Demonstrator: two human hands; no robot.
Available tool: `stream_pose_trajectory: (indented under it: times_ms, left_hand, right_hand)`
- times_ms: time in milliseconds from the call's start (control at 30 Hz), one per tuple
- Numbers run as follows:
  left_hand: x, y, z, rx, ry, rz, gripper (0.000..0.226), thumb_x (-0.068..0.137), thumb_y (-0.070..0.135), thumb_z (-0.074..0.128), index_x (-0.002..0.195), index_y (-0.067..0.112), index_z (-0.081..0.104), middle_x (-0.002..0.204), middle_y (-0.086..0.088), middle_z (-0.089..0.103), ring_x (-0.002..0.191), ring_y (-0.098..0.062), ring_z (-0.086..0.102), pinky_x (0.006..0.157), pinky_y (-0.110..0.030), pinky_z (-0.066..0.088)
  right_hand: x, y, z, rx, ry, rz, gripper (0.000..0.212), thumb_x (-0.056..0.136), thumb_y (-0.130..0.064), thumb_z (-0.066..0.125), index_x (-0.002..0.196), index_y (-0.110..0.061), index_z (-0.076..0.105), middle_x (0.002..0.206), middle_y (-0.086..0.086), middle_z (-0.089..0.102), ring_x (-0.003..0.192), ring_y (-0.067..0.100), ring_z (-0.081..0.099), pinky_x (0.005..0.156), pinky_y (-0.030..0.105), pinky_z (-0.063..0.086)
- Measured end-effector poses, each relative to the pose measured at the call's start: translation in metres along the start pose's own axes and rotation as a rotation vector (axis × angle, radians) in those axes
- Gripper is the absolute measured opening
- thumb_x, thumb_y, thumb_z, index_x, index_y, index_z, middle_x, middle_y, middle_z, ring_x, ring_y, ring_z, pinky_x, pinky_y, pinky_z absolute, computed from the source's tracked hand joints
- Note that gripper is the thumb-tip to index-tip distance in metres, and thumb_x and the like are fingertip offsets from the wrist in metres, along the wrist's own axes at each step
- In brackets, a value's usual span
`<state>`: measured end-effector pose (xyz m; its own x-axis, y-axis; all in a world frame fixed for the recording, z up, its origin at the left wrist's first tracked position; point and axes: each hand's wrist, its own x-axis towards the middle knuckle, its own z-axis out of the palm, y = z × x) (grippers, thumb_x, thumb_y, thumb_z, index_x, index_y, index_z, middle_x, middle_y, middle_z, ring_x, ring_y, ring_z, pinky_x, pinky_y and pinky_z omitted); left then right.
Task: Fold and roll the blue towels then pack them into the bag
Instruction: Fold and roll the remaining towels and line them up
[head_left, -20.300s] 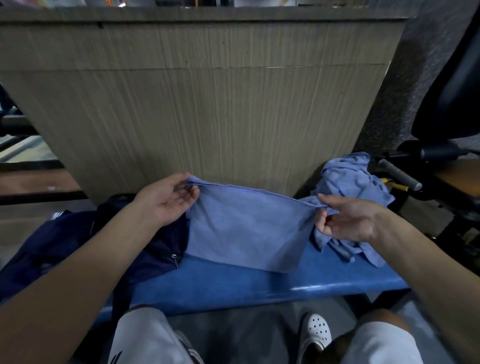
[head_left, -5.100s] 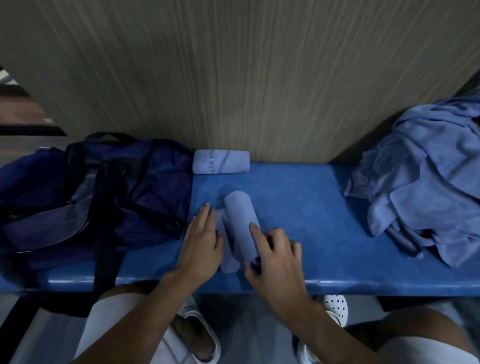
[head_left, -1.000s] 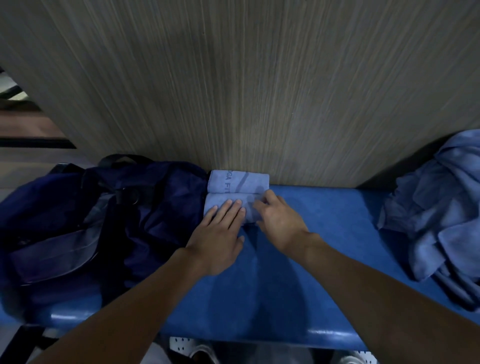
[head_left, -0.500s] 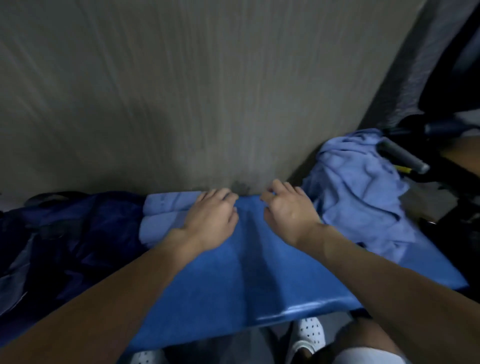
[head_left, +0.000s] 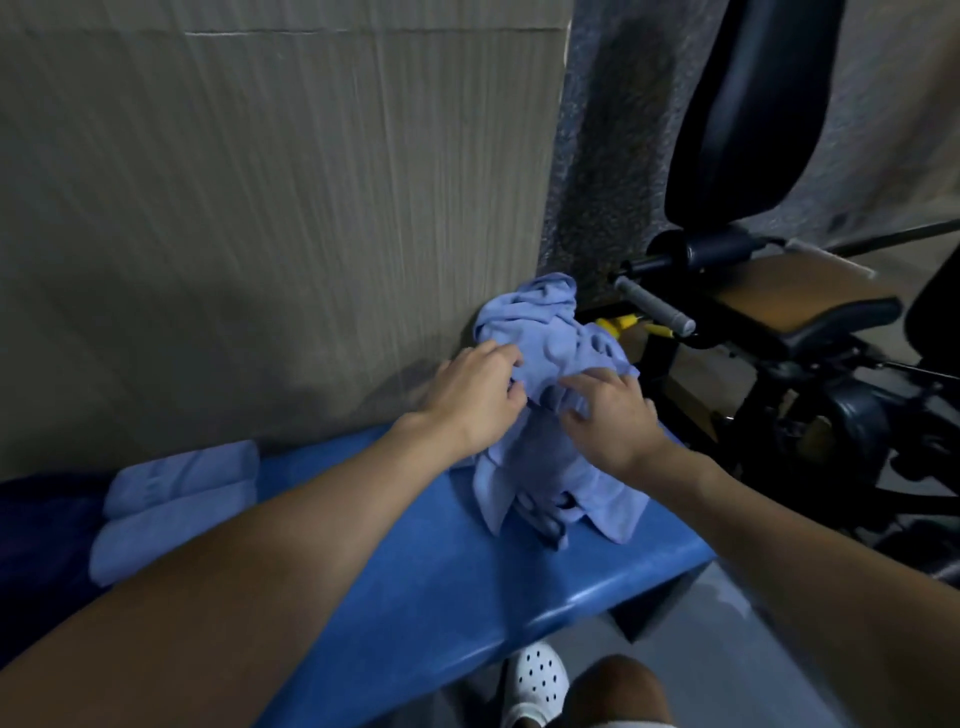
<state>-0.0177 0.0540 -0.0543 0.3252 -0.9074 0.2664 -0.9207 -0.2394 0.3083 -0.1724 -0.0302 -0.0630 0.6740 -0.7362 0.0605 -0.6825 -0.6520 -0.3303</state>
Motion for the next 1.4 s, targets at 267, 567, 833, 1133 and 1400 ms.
stream_pose_trajectory:
  times_ms: [267,567,833,1133,1400]
  left_hand:
    - [0.003,-0.006,-0.004,-0.111,-0.011,-0.071,0.031,0.09,0.016,0.054,0.12,0.015,0.06,0.117,-0.006,0.063,0.105,-0.026,0.06,0.088,-0.04,0.05]
    - [0.003,0.02,-0.025,-0.727,0.261,-0.161,0.038,0.08,0.01,0.069,0.116,0.021,0.061,0.068,0.008,0.061,0.059,-0.012,0.057,0.058,-0.02,0.046]
    - [0.0,0.042,-0.085,-1.369,0.428,-0.336,0.019,0.093,0.005,0.048,0.094,0.009,0.066,0.096,-0.023,0.068,0.091,-0.039,0.066,0.085,-0.052,0.054]
    - [-0.071,0.018,-0.157,-1.467,0.293,-0.138,0.022,0.102,0.013,0.04,0.112,0.001,0.056,0.097,-0.012,0.062,0.089,-0.023,0.063,0.074,-0.036,0.054]
    - [-0.14,-0.023,-0.189,-1.447,0.243,-0.401,0.022,0.104,0.018,0.035,0.101,0.021,0.057,0.091,0.003,0.067,0.076,-0.011,0.069,0.065,-0.028,0.058]
  right_hand:
    - [0.015,-0.008,0.002,0.375,0.062,-0.075,0.028,0.092,0.0,0.04,0.108,-0.002,0.063,0.099,0.009,0.049,0.099,0.035,0.047,0.083,0.048,0.045]
    - [-0.007,-0.054,-0.062,0.936,0.387,-0.194,0.043,0.091,0.016,0.036,0.122,0.003,0.062,0.128,0.004,0.054,0.127,0.016,0.049,0.111,0.027,0.036]
    - [-0.04,-0.077,-0.085,1.078,0.407,-0.266,0.034,0.09,0.013,0.04,0.101,-0.006,0.066,0.105,0.004,0.064,0.099,0.01,0.058,0.09,0.024,0.047]
    - [-0.042,-0.08,-0.053,0.944,0.063,0.183,0.011,0.091,-0.008,0.055,0.082,-0.012,0.05,0.071,0.002,0.051,0.063,0.016,0.047,0.056,0.027,0.038]
    - [-0.078,-0.139,0.009,1.303,-0.429,0.342,0.028,0.096,-0.01,0.045,0.073,-0.013,0.059,0.063,0.005,0.057,0.053,0.018,0.049,0.053,0.03,0.041]
